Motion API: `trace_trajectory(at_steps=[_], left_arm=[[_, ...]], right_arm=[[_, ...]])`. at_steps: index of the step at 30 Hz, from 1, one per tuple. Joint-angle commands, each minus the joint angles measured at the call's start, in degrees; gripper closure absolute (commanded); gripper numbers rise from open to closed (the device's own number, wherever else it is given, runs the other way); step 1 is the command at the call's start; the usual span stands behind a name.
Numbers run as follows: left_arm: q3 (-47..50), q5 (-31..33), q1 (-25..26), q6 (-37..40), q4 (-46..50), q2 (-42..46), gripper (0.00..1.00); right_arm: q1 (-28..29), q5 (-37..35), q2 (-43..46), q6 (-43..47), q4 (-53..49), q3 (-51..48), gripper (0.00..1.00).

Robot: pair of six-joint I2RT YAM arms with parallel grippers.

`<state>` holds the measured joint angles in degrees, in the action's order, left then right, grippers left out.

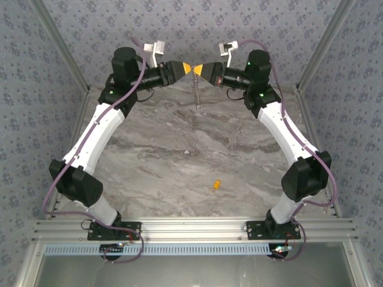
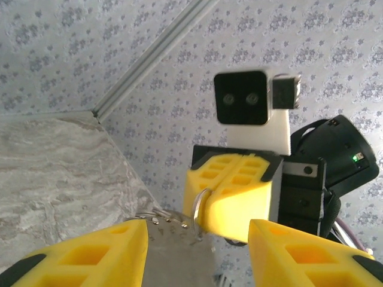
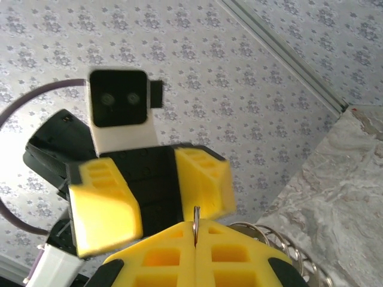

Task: Put the keys on the keyring

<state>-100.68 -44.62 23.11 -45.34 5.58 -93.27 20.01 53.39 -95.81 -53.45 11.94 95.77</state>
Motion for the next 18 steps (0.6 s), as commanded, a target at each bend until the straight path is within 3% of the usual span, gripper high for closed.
trace_trajectory(at_steps=[1,18], left_arm=[[1.5,-0.9,0.7,-1.5,-4.2,2.3,0.53],[5.1,1.2,1.8,-4.6,-10.9,4.2,0.57]], right_arm=[[0.7,0.6,2.6,-2.1,4.1,-0.2,1.00],[1.5,0.0,4.0,-3.6,5.3,-2.5,1.00]])
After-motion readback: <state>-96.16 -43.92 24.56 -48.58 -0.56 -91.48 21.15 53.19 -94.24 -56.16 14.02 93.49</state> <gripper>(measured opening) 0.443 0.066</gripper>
